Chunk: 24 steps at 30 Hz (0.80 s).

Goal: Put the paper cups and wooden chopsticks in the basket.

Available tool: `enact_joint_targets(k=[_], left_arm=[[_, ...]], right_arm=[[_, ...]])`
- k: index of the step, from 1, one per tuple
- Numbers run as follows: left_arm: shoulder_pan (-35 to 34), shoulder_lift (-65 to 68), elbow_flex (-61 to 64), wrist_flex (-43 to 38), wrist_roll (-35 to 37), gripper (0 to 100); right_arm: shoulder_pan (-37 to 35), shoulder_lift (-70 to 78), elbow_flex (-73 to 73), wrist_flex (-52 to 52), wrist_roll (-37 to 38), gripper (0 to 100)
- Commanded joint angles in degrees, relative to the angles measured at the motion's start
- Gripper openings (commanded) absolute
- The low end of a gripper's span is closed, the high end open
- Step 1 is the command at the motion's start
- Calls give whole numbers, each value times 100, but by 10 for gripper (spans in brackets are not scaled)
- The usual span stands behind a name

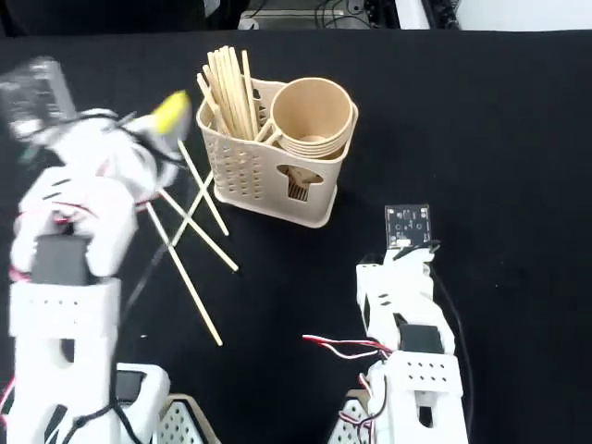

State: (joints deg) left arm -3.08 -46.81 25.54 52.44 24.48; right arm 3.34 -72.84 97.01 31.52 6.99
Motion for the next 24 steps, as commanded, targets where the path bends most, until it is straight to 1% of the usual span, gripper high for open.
enact_joint_targets(k=[1,3,9,14,17,19,24], left_arm=[[-989,369,-813,1793,695,234],[-1138,862,-822,2066,721,234],[-1235,3007,-919,2031,721,234],[-1349,4571,-1648,2356,695,234],[-1323,5187,-2053,2629,686,234],[-1262,5477,-2193,2629,712,234],[-884,6031,-2097,2259,721,234]], right_arm=[[-79,-84,-4,-9,62,42],[-79,-84,-4,9,62,42],[-79,-84,-4,26,62,42],[-79,-84,-4,26,62,42],[-79,-84,-4,26,62,42],[-79,-84,-4,26,62,42],[-79,-84,-4,26,62,42]])
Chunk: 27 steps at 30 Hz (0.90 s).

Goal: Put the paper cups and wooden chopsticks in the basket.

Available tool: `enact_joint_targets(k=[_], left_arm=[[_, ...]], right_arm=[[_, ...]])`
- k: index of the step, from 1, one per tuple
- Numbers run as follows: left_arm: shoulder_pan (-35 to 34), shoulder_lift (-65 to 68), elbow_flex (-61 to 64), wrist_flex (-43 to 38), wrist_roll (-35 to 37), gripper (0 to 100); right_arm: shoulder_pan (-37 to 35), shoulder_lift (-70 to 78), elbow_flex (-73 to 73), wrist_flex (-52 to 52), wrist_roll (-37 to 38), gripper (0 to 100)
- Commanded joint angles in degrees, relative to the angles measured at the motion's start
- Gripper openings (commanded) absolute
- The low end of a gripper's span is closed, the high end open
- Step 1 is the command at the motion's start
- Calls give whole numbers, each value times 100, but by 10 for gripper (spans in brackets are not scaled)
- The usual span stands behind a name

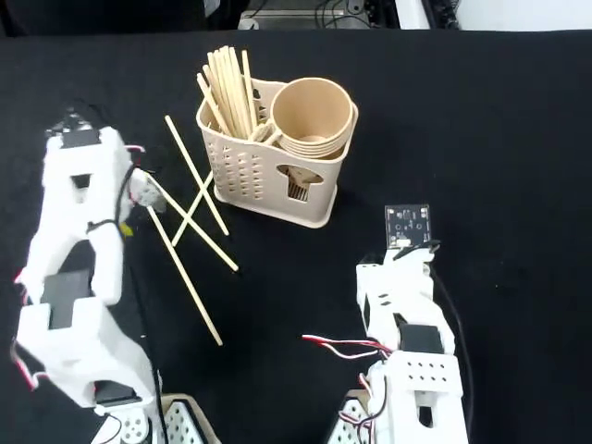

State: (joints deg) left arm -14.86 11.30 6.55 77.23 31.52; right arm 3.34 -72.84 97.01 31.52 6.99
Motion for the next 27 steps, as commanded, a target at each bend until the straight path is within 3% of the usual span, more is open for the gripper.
enact_joint_targets(k=[1,10,23,27], left_arm=[[330,308,-163,-325,26,233],[-57,686,-136,-800,299,148],[444,686,409,-1284,308,137],[435,624,409,-1284,273,38]], right_arm=[[-79,-84,-4,26,62,42],[-79,-84,-4,26,62,42],[-79,-84,-4,26,62,41],[-79,-84,-4,26,62,41]])
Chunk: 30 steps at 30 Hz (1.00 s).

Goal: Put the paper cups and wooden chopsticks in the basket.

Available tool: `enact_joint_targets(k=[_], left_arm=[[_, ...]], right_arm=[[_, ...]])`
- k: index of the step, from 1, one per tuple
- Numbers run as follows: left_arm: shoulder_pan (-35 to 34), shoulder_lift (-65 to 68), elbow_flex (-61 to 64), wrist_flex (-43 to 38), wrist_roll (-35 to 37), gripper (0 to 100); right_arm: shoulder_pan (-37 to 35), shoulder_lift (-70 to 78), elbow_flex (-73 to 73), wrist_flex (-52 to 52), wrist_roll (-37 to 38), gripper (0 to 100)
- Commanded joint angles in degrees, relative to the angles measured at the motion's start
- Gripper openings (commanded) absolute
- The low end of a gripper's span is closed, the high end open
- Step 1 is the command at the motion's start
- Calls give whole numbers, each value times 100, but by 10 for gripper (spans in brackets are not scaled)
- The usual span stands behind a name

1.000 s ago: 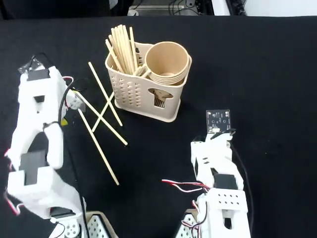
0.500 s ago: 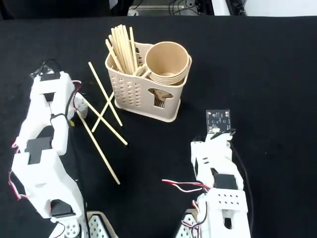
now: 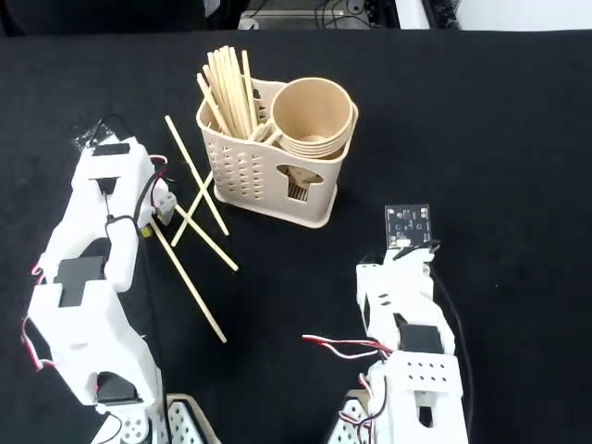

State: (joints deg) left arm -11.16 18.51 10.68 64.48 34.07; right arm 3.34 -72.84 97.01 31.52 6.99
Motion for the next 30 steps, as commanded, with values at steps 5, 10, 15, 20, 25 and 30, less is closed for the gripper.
enact_joint_targets(k=[5,10,15,20,25,30], left_arm=[[48,-527,-295,325,-202,27],[-171,-1864,-558,967,-1196,28],[-611,-3666,-620,879,-1662,28],[-629,-5380,-585,-589,-2048,29],[-629,-6251,-620,-2901,-2031,29],[-48,-6462,-716,-4448,-2057,29]], right_arm=[[-79,-84,-4,26,62,41],[-79,-84,-4,26,62,41],[-79,-84,-4,26,62,41],[-79,-84,-4,26,62,41],[-79,-84,-4,26,62,42],[-79,-84,-4,26,62,42]])
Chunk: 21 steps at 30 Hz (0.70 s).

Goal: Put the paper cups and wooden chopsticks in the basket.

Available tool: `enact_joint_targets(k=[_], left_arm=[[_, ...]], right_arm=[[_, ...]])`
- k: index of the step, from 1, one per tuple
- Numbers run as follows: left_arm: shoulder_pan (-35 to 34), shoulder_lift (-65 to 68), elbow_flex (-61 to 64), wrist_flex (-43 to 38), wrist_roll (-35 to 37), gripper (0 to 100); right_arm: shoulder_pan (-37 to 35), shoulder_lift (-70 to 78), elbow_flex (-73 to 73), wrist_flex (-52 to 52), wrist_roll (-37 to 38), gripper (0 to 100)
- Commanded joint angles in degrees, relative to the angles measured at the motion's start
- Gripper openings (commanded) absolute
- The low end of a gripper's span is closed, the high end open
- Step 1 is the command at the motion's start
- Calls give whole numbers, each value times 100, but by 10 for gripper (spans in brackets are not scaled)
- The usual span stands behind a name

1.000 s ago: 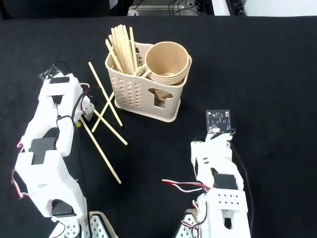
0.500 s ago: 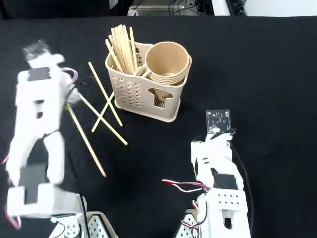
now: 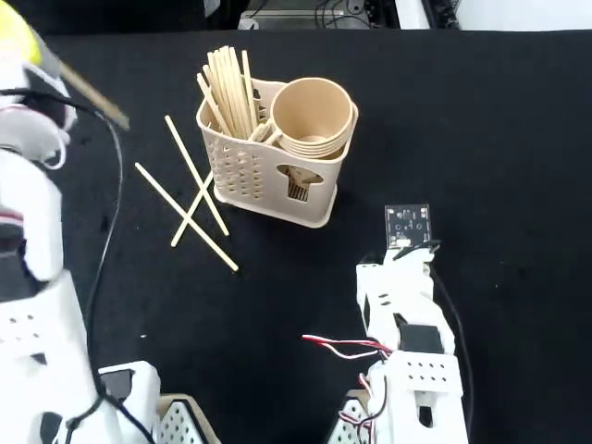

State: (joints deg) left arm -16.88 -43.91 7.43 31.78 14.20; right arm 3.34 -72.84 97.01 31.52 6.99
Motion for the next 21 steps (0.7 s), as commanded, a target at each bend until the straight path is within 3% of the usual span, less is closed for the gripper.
enact_joint_targets(k=[1,6,9,14,21], left_arm=[[725,-246,-462,-1116,-88,29],[1921,-211,-338,-721,-88,29],[2176,-202,426,-1389,-97,29],[2273,-255,2018,-2796,-545,29],[2281,-246,3099,-3174,-651,29]], right_arm=[[-79,-84,-4,26,62,42],[-79,-84,-4,18,62,42],[-79,-84,-4,0,62,42],[-79,-84,-4,-9,62,42],[-79,-84,-4,-18,62,42]])
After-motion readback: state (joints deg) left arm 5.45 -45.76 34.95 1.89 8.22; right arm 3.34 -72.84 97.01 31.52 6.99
